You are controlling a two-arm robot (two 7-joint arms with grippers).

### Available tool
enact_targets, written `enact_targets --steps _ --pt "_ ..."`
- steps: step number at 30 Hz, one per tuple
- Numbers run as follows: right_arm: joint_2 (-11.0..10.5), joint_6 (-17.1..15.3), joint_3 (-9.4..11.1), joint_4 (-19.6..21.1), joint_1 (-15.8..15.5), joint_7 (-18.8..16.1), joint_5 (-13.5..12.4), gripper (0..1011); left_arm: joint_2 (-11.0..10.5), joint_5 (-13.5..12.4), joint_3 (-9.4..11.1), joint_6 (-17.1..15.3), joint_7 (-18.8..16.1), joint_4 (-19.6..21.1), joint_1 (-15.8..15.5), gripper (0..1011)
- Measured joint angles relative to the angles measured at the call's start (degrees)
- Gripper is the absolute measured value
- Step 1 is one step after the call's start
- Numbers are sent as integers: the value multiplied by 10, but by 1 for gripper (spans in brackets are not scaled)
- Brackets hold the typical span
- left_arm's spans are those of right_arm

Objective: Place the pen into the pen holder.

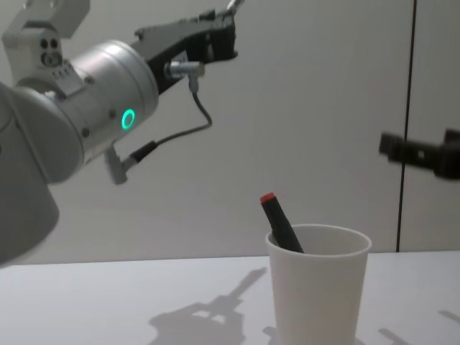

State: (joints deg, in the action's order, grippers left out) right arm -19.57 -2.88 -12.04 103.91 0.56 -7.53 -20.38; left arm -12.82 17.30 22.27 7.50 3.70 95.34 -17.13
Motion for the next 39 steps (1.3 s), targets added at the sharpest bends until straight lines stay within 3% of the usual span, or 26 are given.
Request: enact_targets --steps 7,16,26,39 --pt "-2 -11 10 26 17 -41 -53 1001 2 8 -2 19 22 4 -4 135" --pt "-4 -27 19 48 37 -84 -117 1001 4 5 -1 16 29 2 -4 135" --pt "0 -32 15 42 31 -92 -146 1001 7 -10 3 22 34 -11 -1 135" --pt "24 -36 6 10 22 -78 -224 1002 10 -15 5 40 39 -8 5 135"
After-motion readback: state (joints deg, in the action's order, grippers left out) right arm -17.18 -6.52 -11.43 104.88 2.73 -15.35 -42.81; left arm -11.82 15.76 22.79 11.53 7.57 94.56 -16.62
